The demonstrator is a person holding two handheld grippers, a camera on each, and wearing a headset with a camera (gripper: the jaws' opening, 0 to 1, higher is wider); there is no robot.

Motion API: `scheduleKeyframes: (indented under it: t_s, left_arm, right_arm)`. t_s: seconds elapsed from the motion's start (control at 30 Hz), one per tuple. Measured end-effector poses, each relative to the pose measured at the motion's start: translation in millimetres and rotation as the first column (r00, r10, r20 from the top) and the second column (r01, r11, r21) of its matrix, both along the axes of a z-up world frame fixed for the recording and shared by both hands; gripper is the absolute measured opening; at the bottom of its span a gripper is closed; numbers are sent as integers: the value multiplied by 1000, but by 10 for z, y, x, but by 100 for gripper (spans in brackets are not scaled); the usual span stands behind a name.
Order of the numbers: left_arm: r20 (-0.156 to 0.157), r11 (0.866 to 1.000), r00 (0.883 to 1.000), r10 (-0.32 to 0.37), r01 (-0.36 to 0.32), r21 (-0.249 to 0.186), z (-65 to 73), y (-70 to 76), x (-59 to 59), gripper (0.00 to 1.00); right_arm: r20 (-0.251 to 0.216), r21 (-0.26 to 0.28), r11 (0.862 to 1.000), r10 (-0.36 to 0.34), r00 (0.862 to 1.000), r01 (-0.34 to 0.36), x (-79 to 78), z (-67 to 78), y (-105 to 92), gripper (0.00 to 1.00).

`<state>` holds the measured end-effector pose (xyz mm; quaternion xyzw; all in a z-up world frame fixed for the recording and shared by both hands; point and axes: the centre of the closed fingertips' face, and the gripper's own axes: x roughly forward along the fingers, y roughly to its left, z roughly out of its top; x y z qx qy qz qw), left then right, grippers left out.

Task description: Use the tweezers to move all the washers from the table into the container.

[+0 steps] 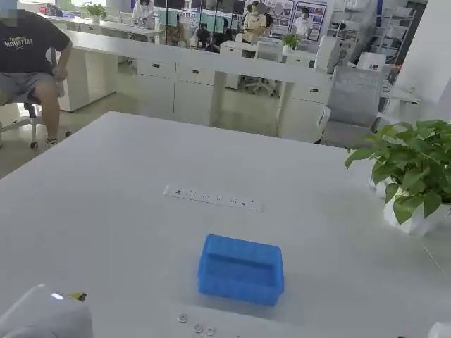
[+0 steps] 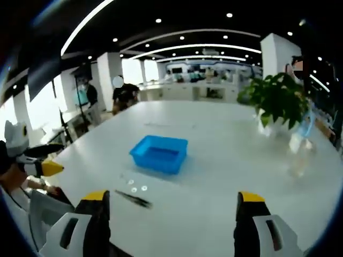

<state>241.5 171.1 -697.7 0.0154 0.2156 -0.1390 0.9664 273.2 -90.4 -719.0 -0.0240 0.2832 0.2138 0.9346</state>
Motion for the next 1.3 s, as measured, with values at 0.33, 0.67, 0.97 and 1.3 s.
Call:
scheduleKeyframes:
  t_s: [0.33, 0.67, 0.97, 1.3]
  left_arm:
    - [-2, 1000, 1000, 2, -2, 12, -13, 21, -7, 97]
    - [-10, 1000, 1000, -4, 5, 25, -29, 8, -15, 96]
    - [-18, 1000, 1000, -6, 7, 27, -49, -1, -13, 96]
    - [-29, 999, 999, -19, 20, 46, -68, -1, 18, 96]
  right_arm:
    - [6, -7, 1000, -2, 1000, 2, 8, 17, -1, 96]
    - [2, 8, 1000, -13, 1000, 13, 2, 12, -37, 95]
    - [4, 11, 1000, -6, 1000, 6, 30, 27, -3, 95]
    - [12, 2, 1000, 17, 1000, -17, 90, 52, 90, 94]
